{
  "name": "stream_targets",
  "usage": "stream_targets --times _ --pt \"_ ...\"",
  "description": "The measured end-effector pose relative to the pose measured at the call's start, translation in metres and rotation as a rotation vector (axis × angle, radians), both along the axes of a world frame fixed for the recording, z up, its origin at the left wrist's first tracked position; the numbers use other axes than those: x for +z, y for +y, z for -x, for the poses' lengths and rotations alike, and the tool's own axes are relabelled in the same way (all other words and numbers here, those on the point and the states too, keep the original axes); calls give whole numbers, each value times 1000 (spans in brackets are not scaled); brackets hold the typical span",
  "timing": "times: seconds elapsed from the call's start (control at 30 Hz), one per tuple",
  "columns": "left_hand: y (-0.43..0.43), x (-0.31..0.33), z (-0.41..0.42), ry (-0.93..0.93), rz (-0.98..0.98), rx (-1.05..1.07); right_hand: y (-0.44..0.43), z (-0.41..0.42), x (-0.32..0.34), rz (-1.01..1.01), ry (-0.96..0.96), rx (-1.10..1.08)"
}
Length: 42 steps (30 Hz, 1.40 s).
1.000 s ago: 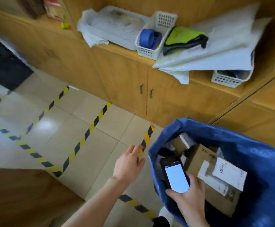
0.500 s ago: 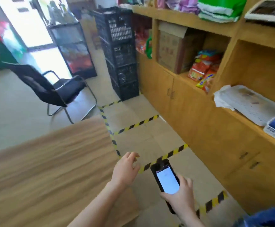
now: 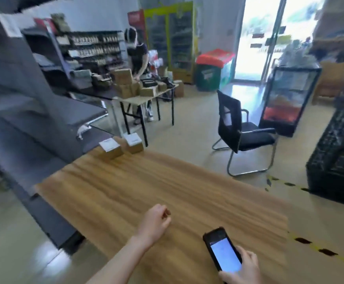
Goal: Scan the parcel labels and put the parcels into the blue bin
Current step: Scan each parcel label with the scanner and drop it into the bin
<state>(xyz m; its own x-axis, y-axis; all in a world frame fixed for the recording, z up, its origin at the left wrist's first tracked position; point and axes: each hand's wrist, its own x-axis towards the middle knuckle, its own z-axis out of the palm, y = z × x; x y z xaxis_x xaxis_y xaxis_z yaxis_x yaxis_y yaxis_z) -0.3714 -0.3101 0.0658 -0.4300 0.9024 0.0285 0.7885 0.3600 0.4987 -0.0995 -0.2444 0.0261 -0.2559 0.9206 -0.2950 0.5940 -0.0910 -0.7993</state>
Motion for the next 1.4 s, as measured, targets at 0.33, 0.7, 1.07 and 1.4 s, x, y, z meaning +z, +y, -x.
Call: stream_targets --times 0.33,0.7,1.07,1.4 --pt "-87 -21 120 -4 53 314 4 127 -8 14 3 268" --pt "-14 -54 335 -93 114 307 64 326 -13 -44 -116 287" --pt "86 -57 565 4 172 231 122 547 -17 -14 -172 346" --pt "180 -68 667 205 285 85 181 639 -30 -32 -197 401"
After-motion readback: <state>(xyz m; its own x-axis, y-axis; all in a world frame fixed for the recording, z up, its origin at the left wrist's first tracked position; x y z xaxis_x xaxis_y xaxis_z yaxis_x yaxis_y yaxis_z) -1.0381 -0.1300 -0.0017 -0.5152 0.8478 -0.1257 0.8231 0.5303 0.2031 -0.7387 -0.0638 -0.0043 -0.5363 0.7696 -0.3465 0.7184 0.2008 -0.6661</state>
